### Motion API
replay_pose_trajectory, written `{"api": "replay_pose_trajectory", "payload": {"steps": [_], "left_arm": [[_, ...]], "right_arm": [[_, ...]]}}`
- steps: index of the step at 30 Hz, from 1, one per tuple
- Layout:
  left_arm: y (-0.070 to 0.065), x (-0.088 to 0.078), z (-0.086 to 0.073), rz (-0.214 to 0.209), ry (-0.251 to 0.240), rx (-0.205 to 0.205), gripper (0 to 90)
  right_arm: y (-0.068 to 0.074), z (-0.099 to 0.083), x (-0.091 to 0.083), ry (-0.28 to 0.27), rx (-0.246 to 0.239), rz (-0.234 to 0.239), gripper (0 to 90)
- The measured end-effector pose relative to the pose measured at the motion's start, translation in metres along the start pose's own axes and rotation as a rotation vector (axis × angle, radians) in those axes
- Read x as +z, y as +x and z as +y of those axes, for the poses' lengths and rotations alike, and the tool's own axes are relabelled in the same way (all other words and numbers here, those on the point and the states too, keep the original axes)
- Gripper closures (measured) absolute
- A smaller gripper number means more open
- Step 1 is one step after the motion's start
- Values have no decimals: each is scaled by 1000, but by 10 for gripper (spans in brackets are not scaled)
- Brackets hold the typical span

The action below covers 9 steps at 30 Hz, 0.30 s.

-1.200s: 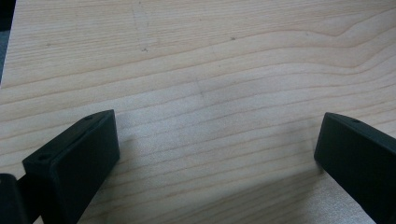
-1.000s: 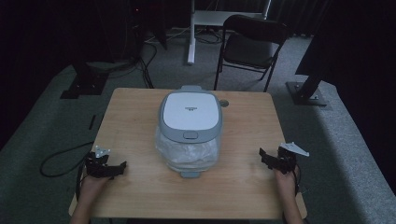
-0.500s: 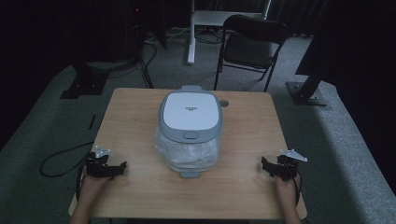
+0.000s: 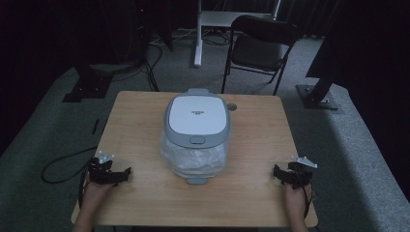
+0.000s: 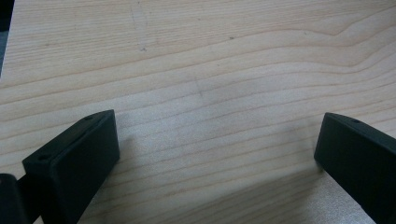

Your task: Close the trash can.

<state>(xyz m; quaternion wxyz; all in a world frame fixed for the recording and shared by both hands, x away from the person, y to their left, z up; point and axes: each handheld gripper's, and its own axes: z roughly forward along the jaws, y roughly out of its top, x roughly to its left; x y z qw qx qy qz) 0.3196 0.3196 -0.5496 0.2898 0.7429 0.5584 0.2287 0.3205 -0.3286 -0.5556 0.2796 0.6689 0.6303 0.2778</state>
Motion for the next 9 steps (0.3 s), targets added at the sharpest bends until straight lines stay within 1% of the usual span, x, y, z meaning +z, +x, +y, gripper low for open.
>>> {"api": "replay_pose_trajectory", "payload": {"steps": [2,9], "left_arm": [[0,0,0,1,0,-1,7],[-1,0,0,2,-1,-4,7]], "right_arm": [[0,0,0,-1,9,-10,107],[-1,1,1,-1,11,-13,107]]}}
